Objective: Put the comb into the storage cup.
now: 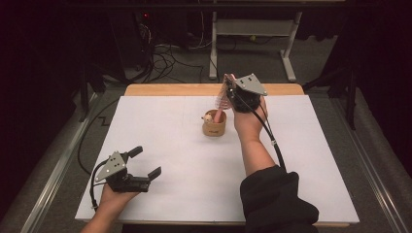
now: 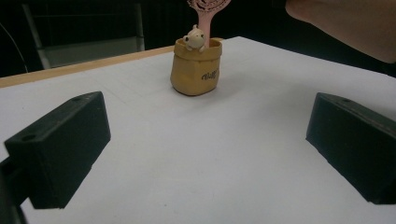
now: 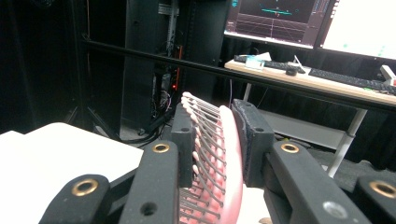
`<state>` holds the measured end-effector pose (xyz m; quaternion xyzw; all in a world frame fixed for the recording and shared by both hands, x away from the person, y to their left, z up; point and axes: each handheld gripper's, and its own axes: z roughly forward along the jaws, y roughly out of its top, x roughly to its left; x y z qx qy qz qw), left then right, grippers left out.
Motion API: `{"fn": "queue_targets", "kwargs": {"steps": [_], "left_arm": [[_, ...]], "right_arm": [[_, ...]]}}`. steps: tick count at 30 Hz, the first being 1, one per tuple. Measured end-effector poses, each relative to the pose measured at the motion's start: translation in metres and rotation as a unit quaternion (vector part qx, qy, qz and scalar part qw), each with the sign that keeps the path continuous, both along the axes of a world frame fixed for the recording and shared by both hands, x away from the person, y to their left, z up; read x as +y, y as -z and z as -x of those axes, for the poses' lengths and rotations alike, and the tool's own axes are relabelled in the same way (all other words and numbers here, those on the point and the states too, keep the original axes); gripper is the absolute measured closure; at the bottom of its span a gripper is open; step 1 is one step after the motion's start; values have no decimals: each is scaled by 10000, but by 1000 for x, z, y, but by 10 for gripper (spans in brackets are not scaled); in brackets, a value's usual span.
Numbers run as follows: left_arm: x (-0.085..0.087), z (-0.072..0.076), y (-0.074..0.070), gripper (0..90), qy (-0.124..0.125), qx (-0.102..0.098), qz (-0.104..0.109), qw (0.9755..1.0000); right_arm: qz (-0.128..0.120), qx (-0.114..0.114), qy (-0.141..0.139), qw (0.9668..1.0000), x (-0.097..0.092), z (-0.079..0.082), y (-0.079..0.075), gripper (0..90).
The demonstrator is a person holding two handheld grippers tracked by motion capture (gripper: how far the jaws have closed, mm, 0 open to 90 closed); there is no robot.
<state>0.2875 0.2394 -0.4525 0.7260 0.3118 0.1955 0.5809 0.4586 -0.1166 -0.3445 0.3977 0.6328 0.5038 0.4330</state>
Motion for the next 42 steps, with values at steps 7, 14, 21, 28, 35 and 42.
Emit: {"fn": "queue_targets", "kwargs": {"steps": [7,14,21,28,35,42], "left_arm": [[1,0,0,4,-5,-3,26,10000],[1,-1,0,4,-24,-5,35,10000],[0,-1,0,4,-13,21,16,10000],[0,-1,0,4,-9,19,21,10000],[0,-1,0,4,-3,18,7,10000],[-2,-1,1,5,18,33,-12,10000]], "right_arm": [[46,34,-11,10000,2,-1,4,726],[46,34,4,10000,2,0,4,714],[-91,192,-21,9998,-6,-1,6,676],[-156,308,-19,9994,-14,-1,7,654],[-225,390,-18,9990,-22,0,9,639],[-244,416,-7,9988,-27,2,12,624]]}}
